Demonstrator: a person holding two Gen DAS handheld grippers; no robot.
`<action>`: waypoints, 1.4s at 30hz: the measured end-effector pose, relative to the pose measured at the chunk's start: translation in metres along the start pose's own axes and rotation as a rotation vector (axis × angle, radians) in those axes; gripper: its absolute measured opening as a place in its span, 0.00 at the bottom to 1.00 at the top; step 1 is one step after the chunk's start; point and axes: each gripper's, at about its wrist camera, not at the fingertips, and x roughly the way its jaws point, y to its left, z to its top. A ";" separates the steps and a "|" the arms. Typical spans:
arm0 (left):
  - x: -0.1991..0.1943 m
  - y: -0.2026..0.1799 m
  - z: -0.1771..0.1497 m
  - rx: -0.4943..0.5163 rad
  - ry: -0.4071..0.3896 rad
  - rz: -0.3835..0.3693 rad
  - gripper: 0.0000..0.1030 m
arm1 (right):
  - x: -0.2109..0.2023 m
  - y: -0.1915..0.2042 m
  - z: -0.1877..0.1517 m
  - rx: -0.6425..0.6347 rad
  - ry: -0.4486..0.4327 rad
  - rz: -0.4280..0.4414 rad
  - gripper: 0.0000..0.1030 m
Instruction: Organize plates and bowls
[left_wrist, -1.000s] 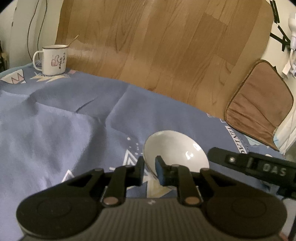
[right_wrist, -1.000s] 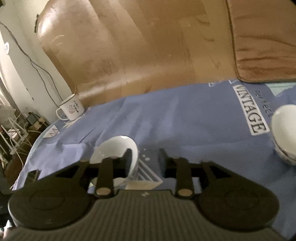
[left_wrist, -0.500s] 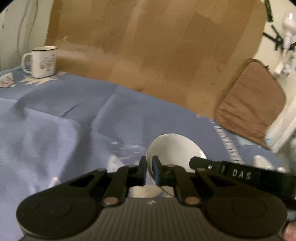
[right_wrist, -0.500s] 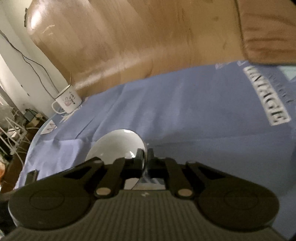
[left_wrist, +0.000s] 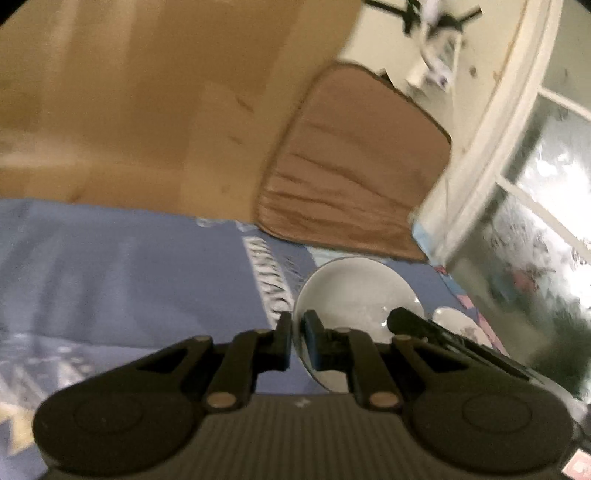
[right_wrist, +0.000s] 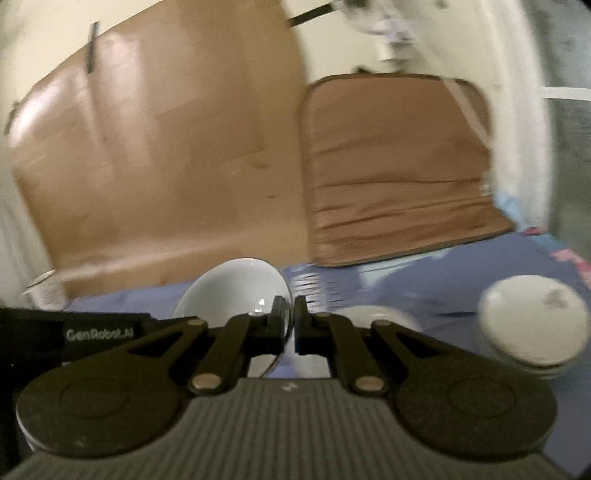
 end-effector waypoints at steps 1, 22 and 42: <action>0.008 -0.005 -0.001 0.006 0.014 0.000 0.09 | 0.000 -0.009 -0.001 0.011 0.006 -0.016 0.07; 0.004 -0.026 -0.010 0.127 -0.043 0.119 0.33 | -0.021 -0.031 -0.025 0.092 -0.111 -0.073 0.31; -0.029 -0.007 -0.068 0.171 -0.053 0.225 0.58 | -0.048 0.001 -0.069 0.063 -0.063 -0.056 0.39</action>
